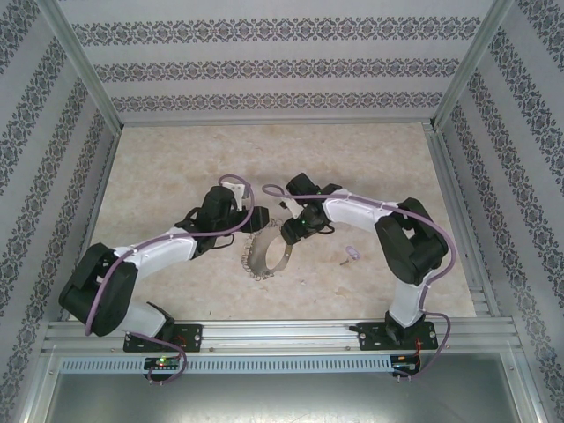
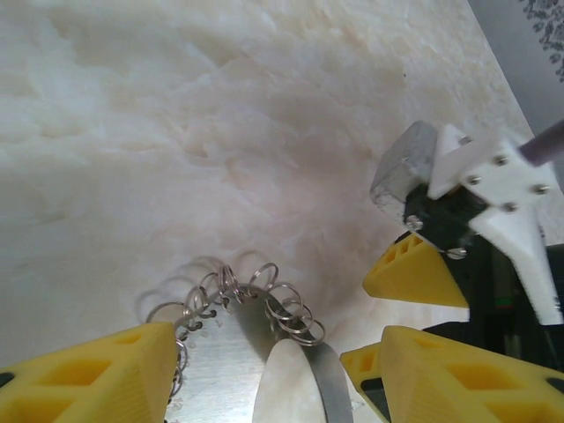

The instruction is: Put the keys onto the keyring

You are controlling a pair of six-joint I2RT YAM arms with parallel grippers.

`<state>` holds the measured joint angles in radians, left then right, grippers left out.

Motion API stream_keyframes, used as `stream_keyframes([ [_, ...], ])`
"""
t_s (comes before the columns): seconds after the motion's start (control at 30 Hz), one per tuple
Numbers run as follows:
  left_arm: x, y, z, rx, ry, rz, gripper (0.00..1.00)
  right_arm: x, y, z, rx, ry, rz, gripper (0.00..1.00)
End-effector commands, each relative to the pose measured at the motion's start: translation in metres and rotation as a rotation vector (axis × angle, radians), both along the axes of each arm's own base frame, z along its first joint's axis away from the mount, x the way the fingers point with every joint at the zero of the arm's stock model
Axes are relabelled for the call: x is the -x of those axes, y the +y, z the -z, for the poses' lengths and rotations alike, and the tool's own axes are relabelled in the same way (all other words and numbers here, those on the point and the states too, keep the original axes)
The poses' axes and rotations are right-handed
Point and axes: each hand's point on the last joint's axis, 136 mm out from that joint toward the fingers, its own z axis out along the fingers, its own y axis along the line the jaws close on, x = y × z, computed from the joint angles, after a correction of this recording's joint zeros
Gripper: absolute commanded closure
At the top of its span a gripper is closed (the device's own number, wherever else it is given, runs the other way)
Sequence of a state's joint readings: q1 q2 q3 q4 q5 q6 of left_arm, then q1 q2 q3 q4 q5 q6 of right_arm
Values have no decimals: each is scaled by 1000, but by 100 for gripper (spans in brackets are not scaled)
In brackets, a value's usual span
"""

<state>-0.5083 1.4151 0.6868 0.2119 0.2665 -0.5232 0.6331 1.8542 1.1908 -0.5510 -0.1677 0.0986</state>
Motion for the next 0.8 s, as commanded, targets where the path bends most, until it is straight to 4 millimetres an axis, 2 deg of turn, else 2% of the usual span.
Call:
stream_keyframes([
  [0.0,-4,17,-5,-15,-26,-68,37,-3,5,1,34,1,-37,40],
  [0.47,2,18,-5,6,-29,-46,37,-38,2,4,5,-7,65,42],
  [0.63,5,12,-7,26,-32,-4,37,-42,2,1,-10,-6,73,45],
  [0.77,11,4,-6,54,-23,42,37,-33,7,-7,-65,9,31,46],
])
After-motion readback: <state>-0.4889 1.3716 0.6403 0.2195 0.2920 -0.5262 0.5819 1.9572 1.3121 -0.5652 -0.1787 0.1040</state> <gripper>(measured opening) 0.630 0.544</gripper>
